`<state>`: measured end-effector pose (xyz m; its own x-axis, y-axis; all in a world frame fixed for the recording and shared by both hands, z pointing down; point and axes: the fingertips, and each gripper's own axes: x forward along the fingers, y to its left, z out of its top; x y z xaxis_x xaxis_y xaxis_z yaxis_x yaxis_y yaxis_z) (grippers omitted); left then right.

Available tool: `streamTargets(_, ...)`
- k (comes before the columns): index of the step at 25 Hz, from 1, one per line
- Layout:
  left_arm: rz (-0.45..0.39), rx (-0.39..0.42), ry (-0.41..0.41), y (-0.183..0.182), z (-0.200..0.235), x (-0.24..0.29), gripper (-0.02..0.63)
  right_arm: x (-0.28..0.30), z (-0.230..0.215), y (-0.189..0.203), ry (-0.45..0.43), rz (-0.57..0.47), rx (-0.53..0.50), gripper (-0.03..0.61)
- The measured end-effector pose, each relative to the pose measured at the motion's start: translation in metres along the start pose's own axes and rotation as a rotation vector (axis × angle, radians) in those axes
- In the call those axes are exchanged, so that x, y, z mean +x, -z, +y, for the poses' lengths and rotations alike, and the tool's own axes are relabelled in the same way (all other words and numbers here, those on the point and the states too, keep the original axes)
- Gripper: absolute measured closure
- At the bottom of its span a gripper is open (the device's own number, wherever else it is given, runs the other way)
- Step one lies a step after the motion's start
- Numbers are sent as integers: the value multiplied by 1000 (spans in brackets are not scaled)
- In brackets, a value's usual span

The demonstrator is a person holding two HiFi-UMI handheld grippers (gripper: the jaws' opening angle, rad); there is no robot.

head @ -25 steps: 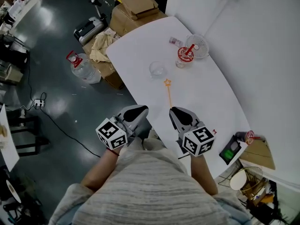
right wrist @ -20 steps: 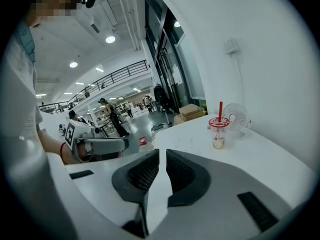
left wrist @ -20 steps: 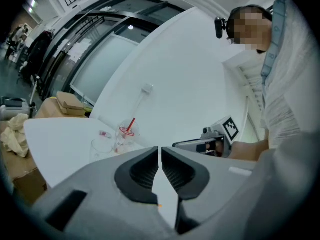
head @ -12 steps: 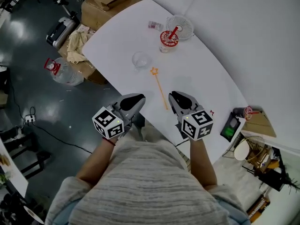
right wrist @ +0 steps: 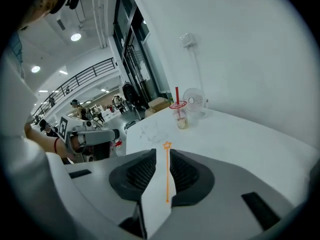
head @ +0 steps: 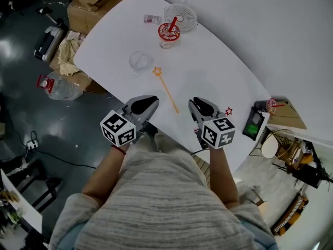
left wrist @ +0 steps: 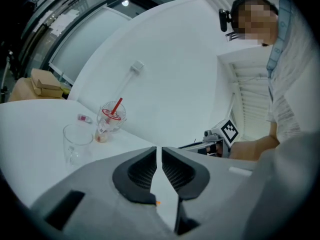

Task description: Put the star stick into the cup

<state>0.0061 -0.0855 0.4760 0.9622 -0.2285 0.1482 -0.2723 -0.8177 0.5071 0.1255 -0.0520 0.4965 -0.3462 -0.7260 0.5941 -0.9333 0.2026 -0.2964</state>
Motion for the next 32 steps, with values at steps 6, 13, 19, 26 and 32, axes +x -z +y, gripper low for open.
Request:
streamTargets(6, 45, 0, 44, 8, -5, 20, 588, -9, -23, 16, 70, 14, 44, 480)
streamTargets(13, 100, -1, 101, 18, -15, 43, 588, -27, -58, 45, 177, 37, 136, 469)
streamTargets(19, 144, 3, 142, 28, -23, 55, 588, -47, -92, 77, 272, 56, 249, 469)
streamTargets(26, 182, 0, 166, 37, -28, 66, 588, -62, -118, 110, 355, 91, 312, 463)
streamTargets(32, 196, -1, 171, 43, -29, 71, 588, -68, -136, 142, 409, 143, 389, 458)
